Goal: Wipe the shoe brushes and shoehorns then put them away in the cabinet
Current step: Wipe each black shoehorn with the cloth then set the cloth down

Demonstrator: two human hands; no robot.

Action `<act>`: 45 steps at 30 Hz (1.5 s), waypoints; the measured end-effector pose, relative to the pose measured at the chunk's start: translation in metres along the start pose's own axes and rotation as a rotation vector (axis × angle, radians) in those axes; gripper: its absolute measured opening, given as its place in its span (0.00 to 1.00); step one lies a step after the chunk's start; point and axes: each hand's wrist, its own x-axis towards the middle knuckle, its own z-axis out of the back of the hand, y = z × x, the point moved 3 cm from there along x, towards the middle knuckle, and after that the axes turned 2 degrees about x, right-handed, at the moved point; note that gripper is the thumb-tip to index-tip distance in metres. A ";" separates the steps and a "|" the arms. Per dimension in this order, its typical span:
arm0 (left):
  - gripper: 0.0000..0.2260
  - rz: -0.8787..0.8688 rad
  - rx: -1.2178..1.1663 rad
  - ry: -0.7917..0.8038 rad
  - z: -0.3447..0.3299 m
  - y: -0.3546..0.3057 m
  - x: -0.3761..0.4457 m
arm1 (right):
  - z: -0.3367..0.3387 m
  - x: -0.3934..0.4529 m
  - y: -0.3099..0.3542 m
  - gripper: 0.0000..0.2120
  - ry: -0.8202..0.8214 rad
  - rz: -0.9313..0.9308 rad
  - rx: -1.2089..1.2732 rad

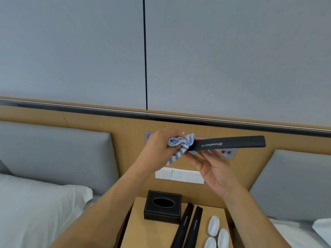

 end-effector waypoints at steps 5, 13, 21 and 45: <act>0.06 -0.088 0.272 -0.067 -0.002 0.003 0.000 | -0.007 0.000 -0.002 0.21 0.066 0.043 -0.233; 0.11 -0.029 0.244 -0.123 0.013 0.012 0.001 | -0.009 0.000 -0.010 0.19 -0.128 0.018 -0.314; 0.11 -0.072 0.024 -0.388 0.035 0.026 -0.008 | 0.010 0.000 -0.020 0.17 -0.397 -0.088 -0.145; 0.13 -0.384 0.510 -0.439 0.038 0.016 0.026 | -0.030 0.035 0.009 0.24 -0.157 0.069 0.102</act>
